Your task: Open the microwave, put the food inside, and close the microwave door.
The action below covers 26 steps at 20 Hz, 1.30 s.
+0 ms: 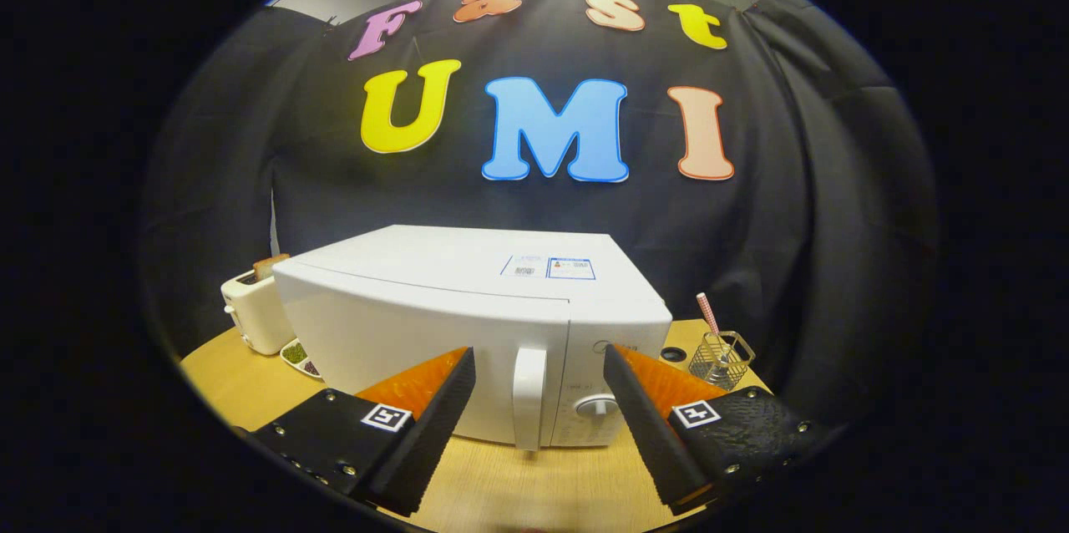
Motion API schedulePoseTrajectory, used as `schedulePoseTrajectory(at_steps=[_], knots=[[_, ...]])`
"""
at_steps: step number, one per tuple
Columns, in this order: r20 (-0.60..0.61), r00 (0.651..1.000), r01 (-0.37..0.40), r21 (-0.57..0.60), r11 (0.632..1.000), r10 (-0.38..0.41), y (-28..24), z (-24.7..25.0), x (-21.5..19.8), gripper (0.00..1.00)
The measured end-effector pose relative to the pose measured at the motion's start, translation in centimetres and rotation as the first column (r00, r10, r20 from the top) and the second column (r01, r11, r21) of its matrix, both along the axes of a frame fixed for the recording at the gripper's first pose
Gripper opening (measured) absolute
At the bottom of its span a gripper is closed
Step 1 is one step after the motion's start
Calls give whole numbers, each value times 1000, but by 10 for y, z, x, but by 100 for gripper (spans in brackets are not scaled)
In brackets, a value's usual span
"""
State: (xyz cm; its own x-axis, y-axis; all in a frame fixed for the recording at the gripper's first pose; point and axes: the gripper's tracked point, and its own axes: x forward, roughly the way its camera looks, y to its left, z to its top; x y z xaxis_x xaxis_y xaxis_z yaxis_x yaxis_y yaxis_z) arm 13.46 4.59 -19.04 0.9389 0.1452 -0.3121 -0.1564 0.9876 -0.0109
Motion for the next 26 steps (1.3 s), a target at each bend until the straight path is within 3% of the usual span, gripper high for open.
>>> schedulePoseTrajectory(at_steps=[5, 7, 10, 13, 14, 17, 18, 20, 21, 26], knots=[[-69, 997, 20, -8, 1000, -21, -2, -34, 9, 98], [-92, 995, 26, -15, 1000, -27, -2, -47, 13, 92], [-115, 993, 37, -17, 999, -39, -2, -60, 18, 76], [-152, 988, 37, 12, 999, -35, 5, -69, 20, 75], [-155, 987, 41, 25, 999, -36, 8, -70, 20, 48], [-171, 985, 49, 54, 997, -39, 14, -67, 18, 40], [-180, 983, 51, 51, 997, -42, 14, -72, 21, 31], [-195, 980, 39, 28, 999, -33, 13, -72, 21, 25], [-206, 978, 29, 12, 1000, -26, 14, -72, 22, 13], [-248, 969, 18, 6, 1000, -16, 13, -72, 18, 13]])
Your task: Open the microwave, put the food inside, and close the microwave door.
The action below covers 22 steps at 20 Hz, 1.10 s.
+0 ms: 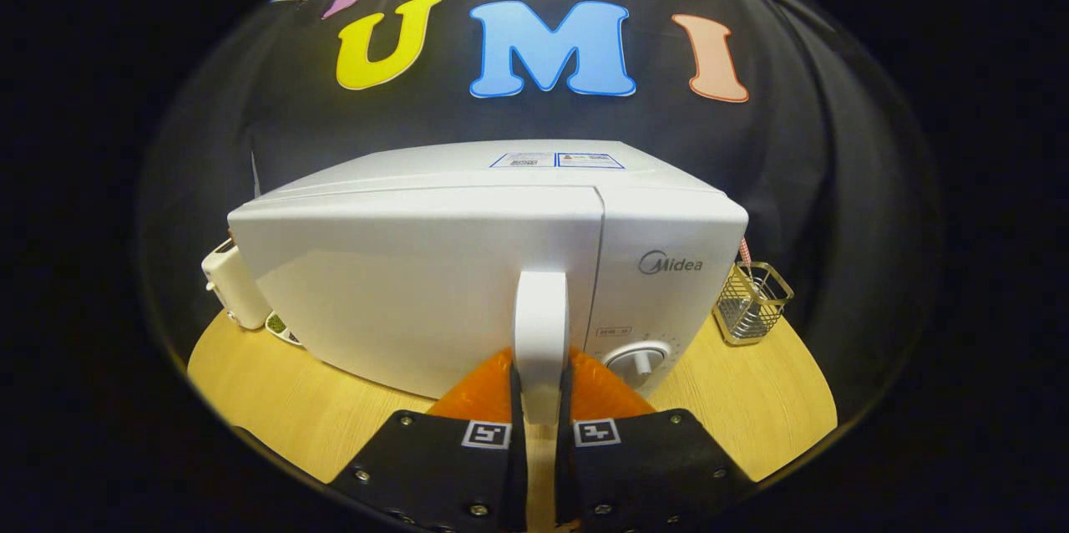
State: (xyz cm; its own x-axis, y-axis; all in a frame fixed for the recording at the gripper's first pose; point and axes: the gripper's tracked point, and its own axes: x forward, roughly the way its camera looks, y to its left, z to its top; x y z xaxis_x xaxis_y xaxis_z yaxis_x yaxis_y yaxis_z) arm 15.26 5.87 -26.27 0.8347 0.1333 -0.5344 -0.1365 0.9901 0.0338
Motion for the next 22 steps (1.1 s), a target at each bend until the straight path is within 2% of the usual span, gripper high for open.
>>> schedulePoseTrajectory(at_steps=[10, 11, 16, 18, 20, 22], knots=[[-22, 1000, -3, -51, 999, 2, 0, 5, -6, 13], [-20, 1000, -8, -76, 997, 7, 0, 3, -6, 5], [-38, 999, -1, -88, 996, -3, -1, 4, -9, 5], [-42, 999, -1, -102, 995, -3, 1, 5, -25, 5], [-28, 999, -38, -137, 990, 35, 5, 8, -48, 5], [-70, 997, -31, -108, 994, 23, 7, 7, -61, 5]])
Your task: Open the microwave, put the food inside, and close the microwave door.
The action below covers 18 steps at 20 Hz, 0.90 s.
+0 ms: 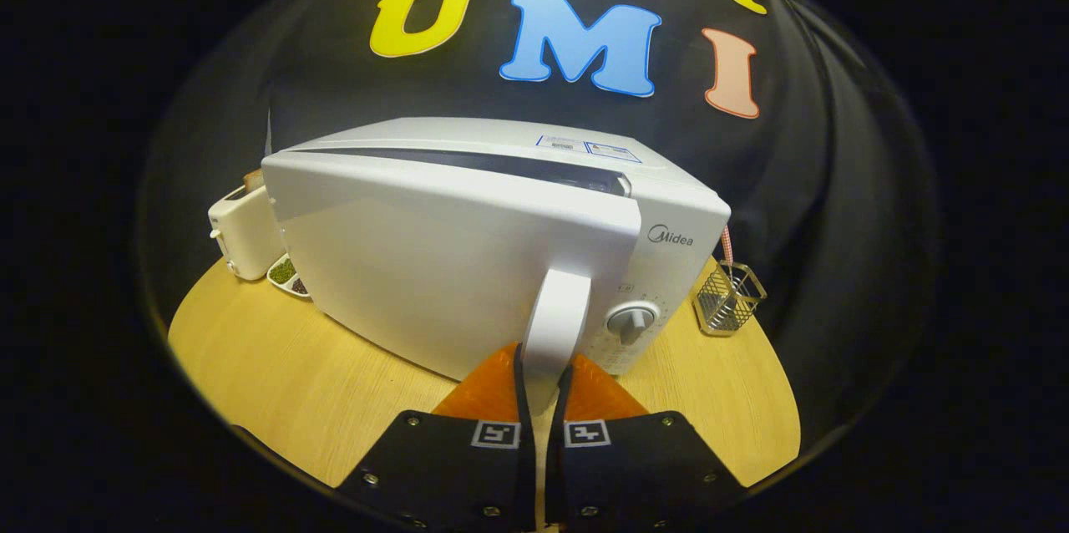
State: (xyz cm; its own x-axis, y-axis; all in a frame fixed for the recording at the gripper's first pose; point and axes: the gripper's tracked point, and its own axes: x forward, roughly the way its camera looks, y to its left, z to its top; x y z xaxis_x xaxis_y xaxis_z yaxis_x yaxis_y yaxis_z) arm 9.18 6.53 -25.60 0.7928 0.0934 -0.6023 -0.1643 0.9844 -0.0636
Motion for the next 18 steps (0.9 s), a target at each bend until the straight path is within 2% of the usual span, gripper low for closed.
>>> schedulePoseTrajectory(at_steps=[3, 6, 11, 18], knots=[[-57, 998, -11, 36, 999, 13, 7, 2, -20, 5], [-69, 997, -46, 20, 999, 47, 16, 4, -44, 5], [-85, 995, -54, 42, 998, 58, 30, 6, -72, 5], [-105, 989, -102, 55, 993, 107, 55, 8, -108, 12]])
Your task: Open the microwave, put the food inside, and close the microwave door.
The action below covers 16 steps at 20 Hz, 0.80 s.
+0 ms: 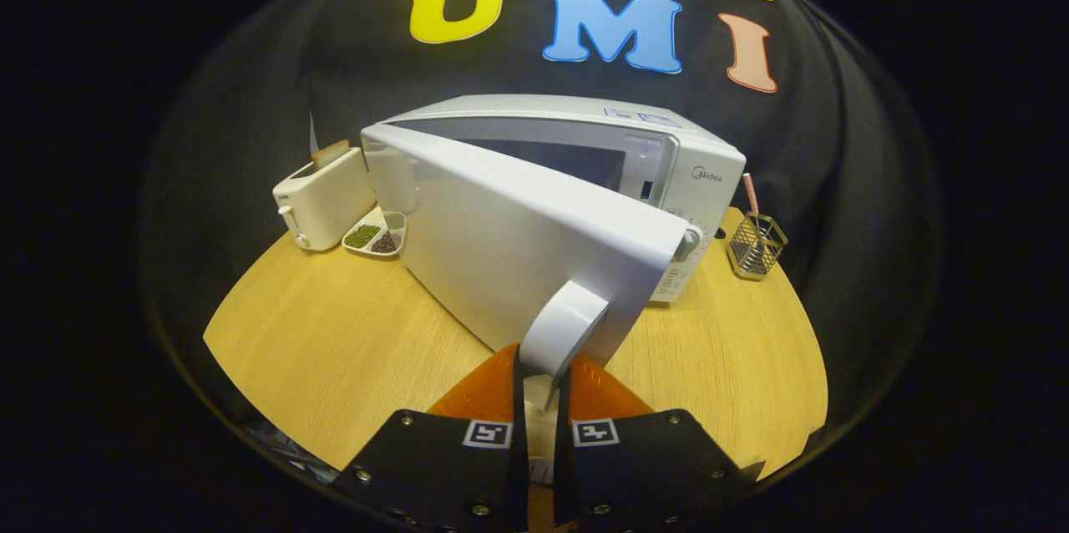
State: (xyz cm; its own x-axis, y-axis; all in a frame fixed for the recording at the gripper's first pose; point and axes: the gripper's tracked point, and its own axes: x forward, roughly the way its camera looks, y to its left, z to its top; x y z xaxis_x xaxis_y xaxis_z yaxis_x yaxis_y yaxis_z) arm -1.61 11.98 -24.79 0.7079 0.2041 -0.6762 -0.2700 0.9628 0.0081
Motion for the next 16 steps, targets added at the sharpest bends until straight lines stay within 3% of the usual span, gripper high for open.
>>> schedulePoseTrajectory(at_steps=[10, 13, 16], knots=[[-3, 988, -156, -30, 987, 156, 46, 10, -59, 20], [-14, 985, -171, -15, 985, 170, 57, 8, -74, 32], [-24, 986, -166, 10, 986, 166, 69, 5, -85, 32]])
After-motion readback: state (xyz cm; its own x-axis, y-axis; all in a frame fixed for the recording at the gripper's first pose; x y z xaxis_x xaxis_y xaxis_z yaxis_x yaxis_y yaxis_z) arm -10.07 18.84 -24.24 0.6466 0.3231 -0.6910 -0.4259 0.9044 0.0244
